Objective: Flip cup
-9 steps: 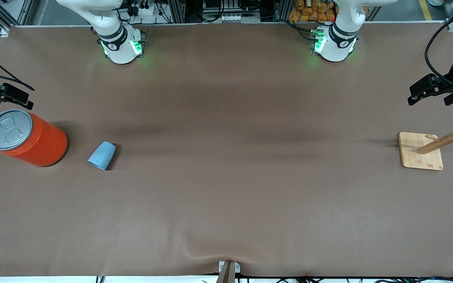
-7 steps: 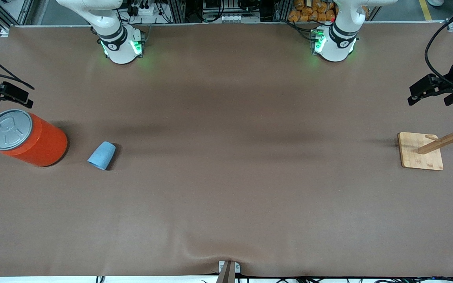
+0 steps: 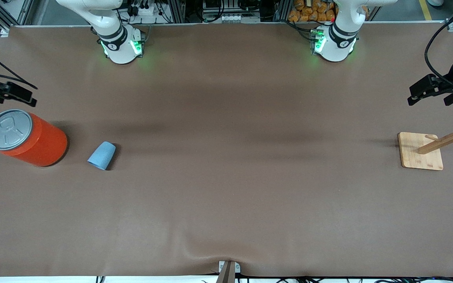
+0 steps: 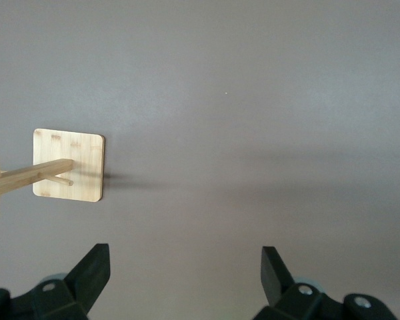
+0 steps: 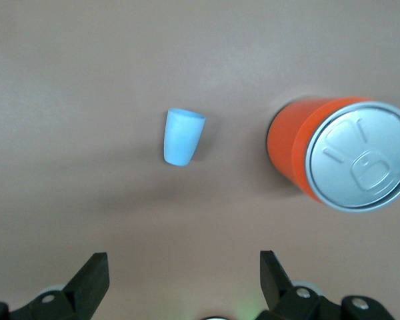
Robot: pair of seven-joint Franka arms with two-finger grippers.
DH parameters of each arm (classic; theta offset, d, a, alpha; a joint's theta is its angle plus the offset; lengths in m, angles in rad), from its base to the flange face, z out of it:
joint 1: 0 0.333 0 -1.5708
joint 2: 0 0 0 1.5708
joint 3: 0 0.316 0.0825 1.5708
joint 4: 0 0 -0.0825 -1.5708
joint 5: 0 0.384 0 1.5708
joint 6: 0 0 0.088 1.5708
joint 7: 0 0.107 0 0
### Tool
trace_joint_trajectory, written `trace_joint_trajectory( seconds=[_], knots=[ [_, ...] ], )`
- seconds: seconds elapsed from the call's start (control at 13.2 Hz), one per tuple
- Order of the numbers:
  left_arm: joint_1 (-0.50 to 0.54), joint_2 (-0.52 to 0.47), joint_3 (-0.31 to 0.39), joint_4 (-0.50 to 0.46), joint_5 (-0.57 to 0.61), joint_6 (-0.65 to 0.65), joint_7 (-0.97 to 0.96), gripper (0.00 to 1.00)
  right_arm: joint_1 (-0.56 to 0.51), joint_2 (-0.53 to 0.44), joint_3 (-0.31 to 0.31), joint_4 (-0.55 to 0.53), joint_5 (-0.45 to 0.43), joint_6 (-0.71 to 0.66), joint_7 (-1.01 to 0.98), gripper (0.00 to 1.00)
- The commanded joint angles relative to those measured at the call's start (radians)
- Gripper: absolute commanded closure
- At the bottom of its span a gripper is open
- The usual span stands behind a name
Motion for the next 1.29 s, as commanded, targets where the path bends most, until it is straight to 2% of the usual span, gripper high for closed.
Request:
trace_joint_trajectory(
  seconds=[0.0,0.08,0.23,0.38,0.53,0.68,0.98,1.21],
  knots=[
    [0.009,0.008,-0.005,0.017,-0.009,-0.016,0.009,0.00,0.053,0.087,-0.002,-0.017,-0.015,0.004,0.137,0.00],
    [0.009,0.008,-0.005,0.015,-0.009,-0.016,0.011,0.00,0.067,0.124,-0.002,-0.023,-0.012,0.012,0.168,0.00],
    [0.009,0.008,-0.005,0.017,-0.009,-0.016,0.009,0.00,0.078,0.176,-0.002,-0.074,-0.011,0.112,0.184,0.00],
    [0.009,0.008,-0.005,0.017,-0.011,-0.014,0.014,0.00,0.070,0.189,-0.002,-0.164,-0.009,0.237,0.184,0.00],
    [0.009,0.008,-0.005,0.014,-0.009,-0.016,0.018,0.00,0.073,0.199,-0.002,-0.219,-0.009,0.277,0.184,0.00],
    [0.010,0.008,-0.005,0.012,-0.011,-0.016,0.018,0.00,0.071,0.248,-0.002,-0.264,-0.009,0.401,0.184,0.00],
    [0.009,0.011,-0.005,0.014,-0.009,-0.016,0.020,0.00,0.079,0.388,-0.002,-0.266,-0.009,0.492,0.184,0.00],
    [0.007,0.016,-0.005,0.015,-0.011,-0.014,0.018,0.00,0.082,0.445,-0.002,-0.267,-0.009,0.558,0.184,0.00]
  ],
)
